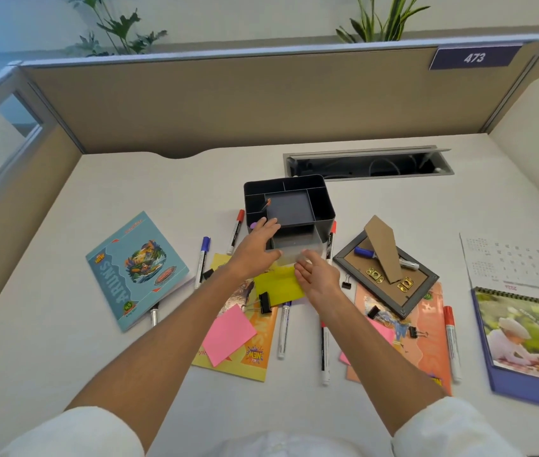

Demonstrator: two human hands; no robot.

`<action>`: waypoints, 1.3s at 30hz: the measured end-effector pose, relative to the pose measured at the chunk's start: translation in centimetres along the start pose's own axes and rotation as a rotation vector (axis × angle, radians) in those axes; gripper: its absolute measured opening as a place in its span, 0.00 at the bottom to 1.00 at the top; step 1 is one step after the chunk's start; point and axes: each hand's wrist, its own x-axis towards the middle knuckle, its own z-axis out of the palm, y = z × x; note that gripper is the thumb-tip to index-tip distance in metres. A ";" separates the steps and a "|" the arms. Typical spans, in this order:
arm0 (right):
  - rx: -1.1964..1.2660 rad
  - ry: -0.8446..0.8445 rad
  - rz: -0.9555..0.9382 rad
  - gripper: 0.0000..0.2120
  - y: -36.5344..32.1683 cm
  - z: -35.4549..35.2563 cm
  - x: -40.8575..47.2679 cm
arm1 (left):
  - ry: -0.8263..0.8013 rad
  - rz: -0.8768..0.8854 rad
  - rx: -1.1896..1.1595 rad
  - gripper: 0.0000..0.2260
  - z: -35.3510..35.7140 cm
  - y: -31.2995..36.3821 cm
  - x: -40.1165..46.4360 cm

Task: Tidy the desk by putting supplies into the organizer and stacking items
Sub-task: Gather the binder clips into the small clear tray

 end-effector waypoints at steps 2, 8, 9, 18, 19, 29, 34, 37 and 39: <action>0.003 -0.003 -0.002 0.17 0.1 -0.6 -0.5 | 0.036 0.002 -0.024 0.28 0.0 0.0 -0.4; -0.087 -0.015 -0.023 0.19 1.9 -2.5 -1.5 | 0.204 0.024 -0.071 0.24 0.3 -1.1 -3.4; -0.104 -0.021 -0.021 0.19 2.3 -2.8 -1.6 | 0.234 0.014 -0.079 0.23 0.3 -1.4 -4.0; -0.212 -0.019 -0.046 0.16 2.3 -3.4 -2.0 | 0.424 -0.299 -0.076 0.20 -1.8 -6.8 -10.5; -0.240 0.002 -0.066 0.20 2.3 -3.4 -1.8 | 0.439 -0.337 -0.051 0.20 -2.0 -7.5 -11.2; -0.630 0.200 -0.745 0.23 4.5 -2.4 -3.8 | 0.476 -0.433 0.241 0.20 -2.0 -10.5 -14.3; -1.168 -0.176 -1.228 0.10 7.0 -2.4 -3.7 | 0.442 -0.461 0.317 0.16 -1.4 -11.0 -14.5; -1.536 -0.334 -1.383 0.12 8.6 -2.5 -2.8 | 0.427 -0.470 0.324 0.15 -1.4 -11.0 -14.4; -1.673 -0.377 -1.404 0.17 9.0 -2.4 -2.5 | 0.419 -0.475 0.323 0.14 -1.5 -11.1 -14.3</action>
